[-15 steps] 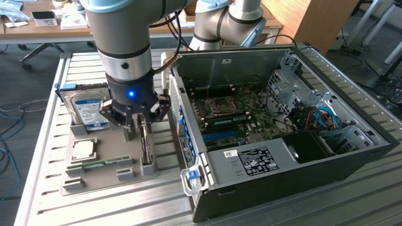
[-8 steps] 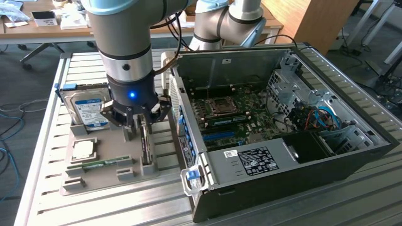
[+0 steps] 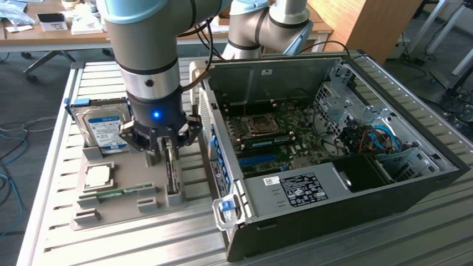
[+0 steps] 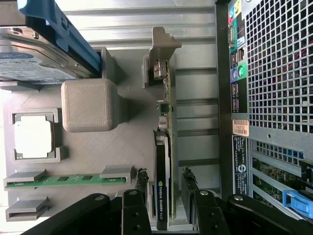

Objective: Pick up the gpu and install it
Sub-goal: 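Pick up the gpu and move the gpu toward the slot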

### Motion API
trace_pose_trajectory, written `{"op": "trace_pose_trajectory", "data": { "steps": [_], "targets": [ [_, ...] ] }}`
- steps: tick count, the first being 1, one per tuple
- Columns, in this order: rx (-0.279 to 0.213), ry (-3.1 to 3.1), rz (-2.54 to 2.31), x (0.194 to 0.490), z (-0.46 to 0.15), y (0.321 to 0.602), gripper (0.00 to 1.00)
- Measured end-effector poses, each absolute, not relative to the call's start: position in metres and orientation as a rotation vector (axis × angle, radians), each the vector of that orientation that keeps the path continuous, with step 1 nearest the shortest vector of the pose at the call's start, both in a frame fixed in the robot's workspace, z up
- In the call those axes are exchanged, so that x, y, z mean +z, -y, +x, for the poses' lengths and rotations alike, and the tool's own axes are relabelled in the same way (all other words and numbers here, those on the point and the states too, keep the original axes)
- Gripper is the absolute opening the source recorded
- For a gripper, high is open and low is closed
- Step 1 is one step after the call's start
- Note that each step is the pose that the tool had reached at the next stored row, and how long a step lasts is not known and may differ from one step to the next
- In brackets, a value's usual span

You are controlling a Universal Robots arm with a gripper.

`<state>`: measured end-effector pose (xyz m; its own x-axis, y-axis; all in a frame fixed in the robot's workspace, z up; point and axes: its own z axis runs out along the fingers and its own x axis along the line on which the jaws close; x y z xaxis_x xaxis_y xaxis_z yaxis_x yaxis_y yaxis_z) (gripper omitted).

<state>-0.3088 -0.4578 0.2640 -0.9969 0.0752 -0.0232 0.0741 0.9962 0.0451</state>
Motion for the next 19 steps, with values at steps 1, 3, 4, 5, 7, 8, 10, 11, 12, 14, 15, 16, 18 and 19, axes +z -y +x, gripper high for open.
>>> {"op": "trace_pose_trajectory", "data": {
  "steps": [1, 3, 4, 5, 7, 8, 10, 11, 12, 14, 15, 16, 18, 19],
  "targets": [
    [0.069, -3.114, 0.117, 0.264, -0.309, 0.458, 0.42],
    [0.07, -3.113, 0.117, 0.263, -0.309, 0.458, 0.42],
    [0.069, -3.114, 0.117, 0.262, -0.309, 0.458, 0.42],
    [0.069, -3.114, 0.117, 0.261, -0.309, 0.458, 0.42],
    [0.069, -3.114, 0.117, 0.259, -0.309, 0.457, 0.42],
    [0.069, -3.114, 0.117, 0.259, -0.309, 0.457, 0.42],
    [0.069, -3.114, 0.117, 0.258, -0.309, 0.455, 0.42],
    [0.069, -3.114, 0.117, 0.257, -0.309, 0.454, 0.42],
    [0.069, -3.114, 0.117, 0.257, -0.309, 0.453, 0.42],
    [0.069, -3.114, 0.117, 0.255, -0.309, 0.452, 0.42],
    [0.069, -3.114, 0.116, 0.254, -0.309, 0.452, 0.42],
    [0.069, -3.114, 0.116, 0.252, -0.309, 0.452, 0.42],
    [0.069, -3.114, 0.116, 0.248, -0.309, 0.451, 0.42],
    [0.069, -3.114, 0.116, 0.247, -0.308, 0.451, 0.42]
  ]
}}
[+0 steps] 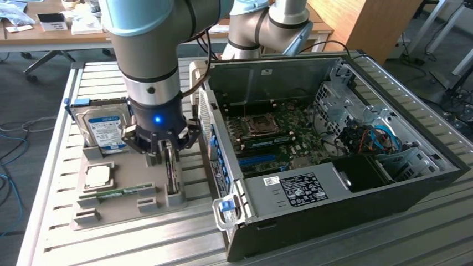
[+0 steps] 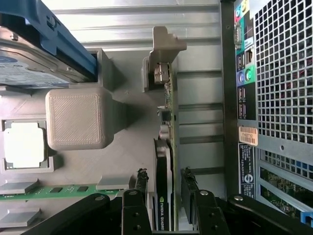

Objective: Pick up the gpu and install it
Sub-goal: 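Pick up the gpu and move the gpu toward the slot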

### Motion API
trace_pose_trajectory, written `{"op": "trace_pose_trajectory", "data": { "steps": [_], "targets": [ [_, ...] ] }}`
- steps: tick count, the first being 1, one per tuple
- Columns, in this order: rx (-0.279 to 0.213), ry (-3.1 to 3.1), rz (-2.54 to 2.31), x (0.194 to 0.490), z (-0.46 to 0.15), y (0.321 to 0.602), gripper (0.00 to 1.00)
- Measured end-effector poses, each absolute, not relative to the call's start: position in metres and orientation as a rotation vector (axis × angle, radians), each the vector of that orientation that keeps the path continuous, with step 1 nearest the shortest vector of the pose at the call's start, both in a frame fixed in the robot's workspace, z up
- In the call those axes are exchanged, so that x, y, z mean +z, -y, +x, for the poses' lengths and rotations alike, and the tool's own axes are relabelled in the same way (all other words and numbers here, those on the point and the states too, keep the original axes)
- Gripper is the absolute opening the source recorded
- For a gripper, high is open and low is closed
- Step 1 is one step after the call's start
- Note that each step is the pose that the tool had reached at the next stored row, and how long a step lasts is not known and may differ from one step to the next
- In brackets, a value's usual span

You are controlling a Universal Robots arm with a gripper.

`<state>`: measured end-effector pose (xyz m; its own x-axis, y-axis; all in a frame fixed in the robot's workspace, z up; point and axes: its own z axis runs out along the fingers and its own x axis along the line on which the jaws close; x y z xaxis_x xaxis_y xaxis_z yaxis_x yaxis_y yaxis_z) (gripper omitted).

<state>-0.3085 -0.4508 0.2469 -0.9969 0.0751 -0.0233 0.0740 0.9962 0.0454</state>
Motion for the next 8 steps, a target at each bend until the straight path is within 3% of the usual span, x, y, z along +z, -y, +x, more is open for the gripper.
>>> {"op": "trace_pose_trajectory", "data": {
  "steps": [8],
  "targets": [
    [0.078, -3.114, 0.117, 0.2428, -0.3082, 0.4505, 0.42]
  ]
}}
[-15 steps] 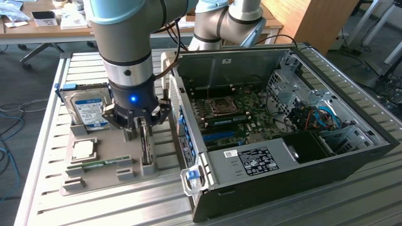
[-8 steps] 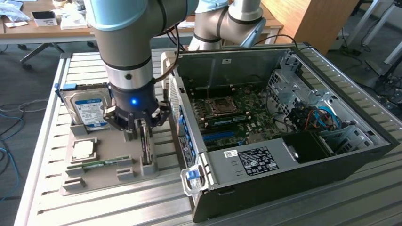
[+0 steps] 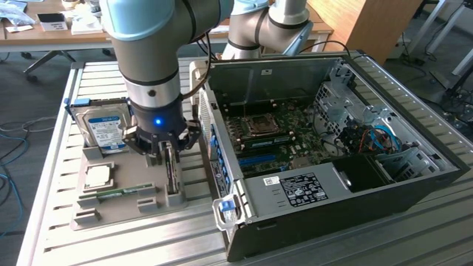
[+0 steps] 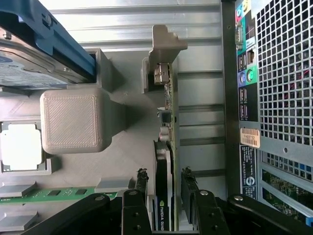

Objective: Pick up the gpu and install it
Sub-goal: 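Pick up the gpu and move the gpu toward the slot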

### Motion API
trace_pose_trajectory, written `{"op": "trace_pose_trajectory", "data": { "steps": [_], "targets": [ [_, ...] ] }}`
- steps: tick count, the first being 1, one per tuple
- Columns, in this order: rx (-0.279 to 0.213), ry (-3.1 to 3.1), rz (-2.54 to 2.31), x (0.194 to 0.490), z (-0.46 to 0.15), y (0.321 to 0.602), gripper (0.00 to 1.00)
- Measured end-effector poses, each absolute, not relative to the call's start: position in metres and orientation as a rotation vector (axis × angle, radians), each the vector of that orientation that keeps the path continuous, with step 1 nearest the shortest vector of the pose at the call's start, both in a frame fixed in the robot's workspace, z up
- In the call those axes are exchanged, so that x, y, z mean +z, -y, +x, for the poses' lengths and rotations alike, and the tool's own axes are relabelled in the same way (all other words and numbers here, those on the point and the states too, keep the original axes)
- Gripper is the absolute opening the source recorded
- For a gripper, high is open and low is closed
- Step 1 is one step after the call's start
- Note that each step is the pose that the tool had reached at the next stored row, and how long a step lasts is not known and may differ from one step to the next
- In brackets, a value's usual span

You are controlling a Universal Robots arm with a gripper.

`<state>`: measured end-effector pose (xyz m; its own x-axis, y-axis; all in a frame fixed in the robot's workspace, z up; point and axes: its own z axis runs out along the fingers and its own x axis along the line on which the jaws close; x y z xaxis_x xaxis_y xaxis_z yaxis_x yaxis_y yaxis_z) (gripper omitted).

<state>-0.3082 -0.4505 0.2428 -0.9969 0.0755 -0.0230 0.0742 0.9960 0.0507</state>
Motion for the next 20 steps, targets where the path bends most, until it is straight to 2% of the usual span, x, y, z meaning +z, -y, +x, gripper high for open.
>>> {"op": "trace_pose_trajectory", "data": {
  "steps": [20],
  "targets": [
    [0.078, -3.114, 0.117, 0.2379, -0.308, 0.4506, 0.42]
  ]
}}
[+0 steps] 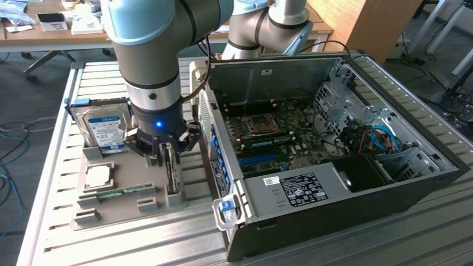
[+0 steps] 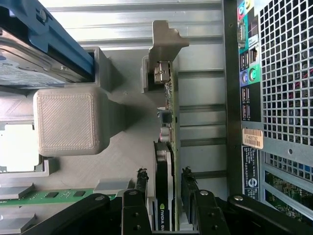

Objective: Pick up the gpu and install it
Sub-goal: 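Pick up the gpu and move the gpu toward the slot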

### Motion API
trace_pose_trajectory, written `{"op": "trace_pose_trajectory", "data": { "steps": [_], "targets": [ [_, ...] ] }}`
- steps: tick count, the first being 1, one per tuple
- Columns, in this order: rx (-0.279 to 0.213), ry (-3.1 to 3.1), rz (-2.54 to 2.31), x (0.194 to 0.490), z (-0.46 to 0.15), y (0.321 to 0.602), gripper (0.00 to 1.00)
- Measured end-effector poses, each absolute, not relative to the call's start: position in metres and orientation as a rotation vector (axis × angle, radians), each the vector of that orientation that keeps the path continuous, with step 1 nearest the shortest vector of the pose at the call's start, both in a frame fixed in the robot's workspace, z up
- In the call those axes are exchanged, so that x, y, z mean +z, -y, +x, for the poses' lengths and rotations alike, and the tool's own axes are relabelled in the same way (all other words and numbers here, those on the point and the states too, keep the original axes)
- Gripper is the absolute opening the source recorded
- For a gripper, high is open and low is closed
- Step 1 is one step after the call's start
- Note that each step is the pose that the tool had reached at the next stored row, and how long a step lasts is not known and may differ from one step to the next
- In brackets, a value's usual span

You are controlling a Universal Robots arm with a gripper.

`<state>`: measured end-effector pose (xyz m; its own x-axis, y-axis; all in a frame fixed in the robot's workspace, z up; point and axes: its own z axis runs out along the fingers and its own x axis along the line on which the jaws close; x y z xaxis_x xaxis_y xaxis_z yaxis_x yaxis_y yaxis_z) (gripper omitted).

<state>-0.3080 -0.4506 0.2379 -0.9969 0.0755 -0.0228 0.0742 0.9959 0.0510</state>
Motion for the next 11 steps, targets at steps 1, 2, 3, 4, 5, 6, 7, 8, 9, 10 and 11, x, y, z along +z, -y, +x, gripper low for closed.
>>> {"op": "trace_pose_trajectory", "data": {
  "steps": [1, 2, 3, 4, 5, 6, 7, 8, 9, 10, 11],
  "targets": [
    [0.078, -3.114, 0.117, 0.2378, -0.3076, 0.4506, 0.42],
    [0.078, -3.114, 0.117, 0.2378, -0.3074, 0.4506, 0.42],
    [0.078, -3.114, 0.117, 0.2378, -0.3073, 0.4506, 0.42],
    [0.078, -3.114, 0.117, 0.2379, -0.307, 0.4506, 0.42],
    [0.078, -3.114, 0.117, 0.2378, -0.3067, 0.4506, 0.42],
    [0.078, -3.114, 0.117, 0.2377, -0.3065, 0.4506, 0.42],
    [0.078, -3.114, 0.117, 0.2372, -0.3065, 0.4505, 0.42],
    [0.078, -3.114, 0.117, 0.237, -0.3065, 0.4506, 0.42],
    [0.078, -3.114, 0.117, 0.237, -0.3065, 0.4506, 0.42],
    [0.078, -3.114, 0.117, 0.237, -0.3065, 0.4506, 0.42],
    [0.078, -3.114, 0.117, 0.237, -0.3065, 0.4506, 0.42]
  ]
}}
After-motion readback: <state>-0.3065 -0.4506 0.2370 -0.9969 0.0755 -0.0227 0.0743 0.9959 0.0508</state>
